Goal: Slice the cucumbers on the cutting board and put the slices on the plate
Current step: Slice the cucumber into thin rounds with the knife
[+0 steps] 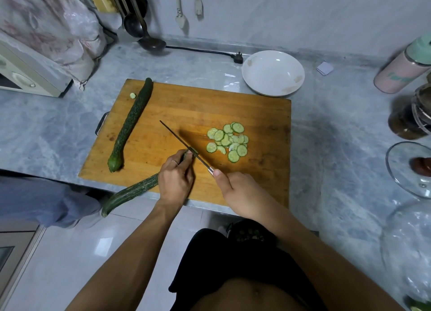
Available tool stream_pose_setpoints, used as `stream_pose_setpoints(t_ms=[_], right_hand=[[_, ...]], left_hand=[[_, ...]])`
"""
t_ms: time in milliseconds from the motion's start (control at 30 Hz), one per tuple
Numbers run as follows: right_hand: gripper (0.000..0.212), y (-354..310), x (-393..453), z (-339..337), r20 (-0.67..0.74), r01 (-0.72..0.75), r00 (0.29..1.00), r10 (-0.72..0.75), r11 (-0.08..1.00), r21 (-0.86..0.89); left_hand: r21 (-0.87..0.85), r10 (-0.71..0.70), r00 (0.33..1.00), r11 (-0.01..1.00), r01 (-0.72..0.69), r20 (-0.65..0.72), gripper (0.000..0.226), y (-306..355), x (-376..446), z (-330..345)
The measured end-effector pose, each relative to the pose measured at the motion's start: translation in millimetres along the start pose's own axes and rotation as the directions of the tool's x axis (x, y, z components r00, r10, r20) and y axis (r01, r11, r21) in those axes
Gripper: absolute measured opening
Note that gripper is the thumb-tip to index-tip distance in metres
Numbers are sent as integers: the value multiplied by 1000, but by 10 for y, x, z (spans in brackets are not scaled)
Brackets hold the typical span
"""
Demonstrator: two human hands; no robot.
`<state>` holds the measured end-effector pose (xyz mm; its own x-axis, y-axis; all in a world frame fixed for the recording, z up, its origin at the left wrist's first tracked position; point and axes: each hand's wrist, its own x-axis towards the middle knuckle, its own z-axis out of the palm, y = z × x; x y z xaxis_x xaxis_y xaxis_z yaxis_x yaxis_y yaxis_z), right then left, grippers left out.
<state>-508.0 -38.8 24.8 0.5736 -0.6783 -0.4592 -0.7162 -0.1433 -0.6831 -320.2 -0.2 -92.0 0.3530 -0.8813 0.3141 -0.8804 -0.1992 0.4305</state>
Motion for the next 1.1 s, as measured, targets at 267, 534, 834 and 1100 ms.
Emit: stream_pose_setpoints(t_ms=[267, 534, 834, 1100], right_hand=[[62, 15, 235, 141, -21, -22, 1000, 22, 1000, 1], [62, 102, 187, -27, 97, -244, 970, 224, 860, 448], [68, 145, 9, -106, -60, -16, 998, 26, 987, 160], [57, 81, -67, -64, -26, 65, 998, -65, 998, -8]], left_hand=[[18, 44, 998, 999, -44, -52, 22, -32, -14, 52], [-81, 16, 998, 996, -21, -58, 23, -16, 0, -20], [-90, -2, 1000, 996, 0, -24, 27, 0, 24, -92], [-136, -43, 998, 990, 48, 37, 32, -79, 24, -30]])
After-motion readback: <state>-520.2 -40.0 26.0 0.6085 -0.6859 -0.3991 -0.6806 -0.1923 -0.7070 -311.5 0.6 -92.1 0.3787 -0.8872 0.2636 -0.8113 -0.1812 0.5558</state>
